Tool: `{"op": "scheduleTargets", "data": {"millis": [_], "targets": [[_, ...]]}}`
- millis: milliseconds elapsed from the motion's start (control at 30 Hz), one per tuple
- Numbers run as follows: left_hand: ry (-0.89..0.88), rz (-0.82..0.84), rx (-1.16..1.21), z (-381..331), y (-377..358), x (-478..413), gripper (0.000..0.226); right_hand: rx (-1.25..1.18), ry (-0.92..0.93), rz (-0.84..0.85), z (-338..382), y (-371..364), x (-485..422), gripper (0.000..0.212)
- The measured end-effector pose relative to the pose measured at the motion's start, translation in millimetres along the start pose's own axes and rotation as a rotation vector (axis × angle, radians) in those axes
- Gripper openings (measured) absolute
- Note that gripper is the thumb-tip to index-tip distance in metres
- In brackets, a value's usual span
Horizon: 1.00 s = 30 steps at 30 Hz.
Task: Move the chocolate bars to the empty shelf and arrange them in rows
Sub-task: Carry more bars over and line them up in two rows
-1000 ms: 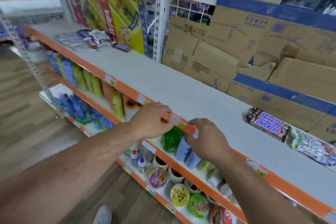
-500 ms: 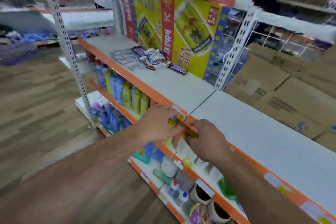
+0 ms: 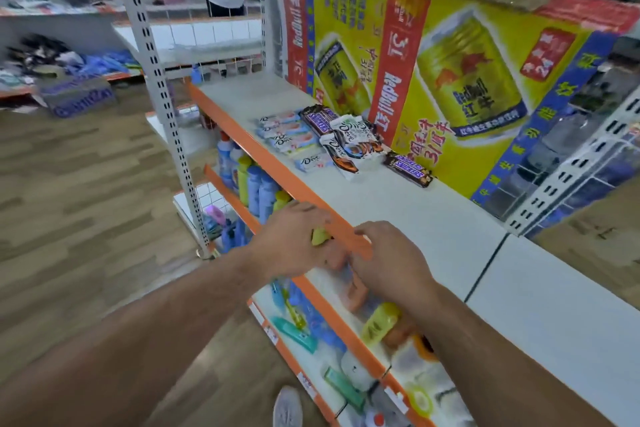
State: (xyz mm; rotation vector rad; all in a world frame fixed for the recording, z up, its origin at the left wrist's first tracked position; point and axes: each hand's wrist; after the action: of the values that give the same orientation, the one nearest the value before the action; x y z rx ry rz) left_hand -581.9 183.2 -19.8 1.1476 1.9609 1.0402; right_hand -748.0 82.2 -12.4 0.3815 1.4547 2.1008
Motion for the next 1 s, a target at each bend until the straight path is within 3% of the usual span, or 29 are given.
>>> {"op": "scheduleTargets", "data": {"millis": [367, 567, 700, 833, 1000], "targets": [[0.108, 0.024, -0.106, 66, 21, -156, 0.043, 0.012, 0.024, 0.019, -35, -2, -174, 0.048], [0.089, 0.081, -0.105, 92, 25, -227, 0.040, 0.047, -0.021, 0.003, -47, -11, -223, 0.038], [-0.017, 0.079, -0.106, 109, 23, -274, 0.021, 0.077, -0.090, 0.028, -49, -19, -247, 0.040], [-0.135, 0.085, -0.221, 129, 22, -321, 0.039, 0.144, -0.161, 0.019, -47, -25, -263, 0.033], [-0.293, 0.222, -0.318, 144, 27, -373, 0.043, 0.201, -0.291, 0.020, -35, -29, -274, 0.038]]}}
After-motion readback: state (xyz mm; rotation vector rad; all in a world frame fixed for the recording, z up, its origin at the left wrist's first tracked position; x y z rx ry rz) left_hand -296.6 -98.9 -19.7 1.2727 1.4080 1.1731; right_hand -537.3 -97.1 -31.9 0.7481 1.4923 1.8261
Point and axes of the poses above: each hand's wrist, its own x-axis away from the middle knuckle, its own y-axis out of the back of the hand, z = x × y, and after that the axes turned 10 degrees about y, right-handed
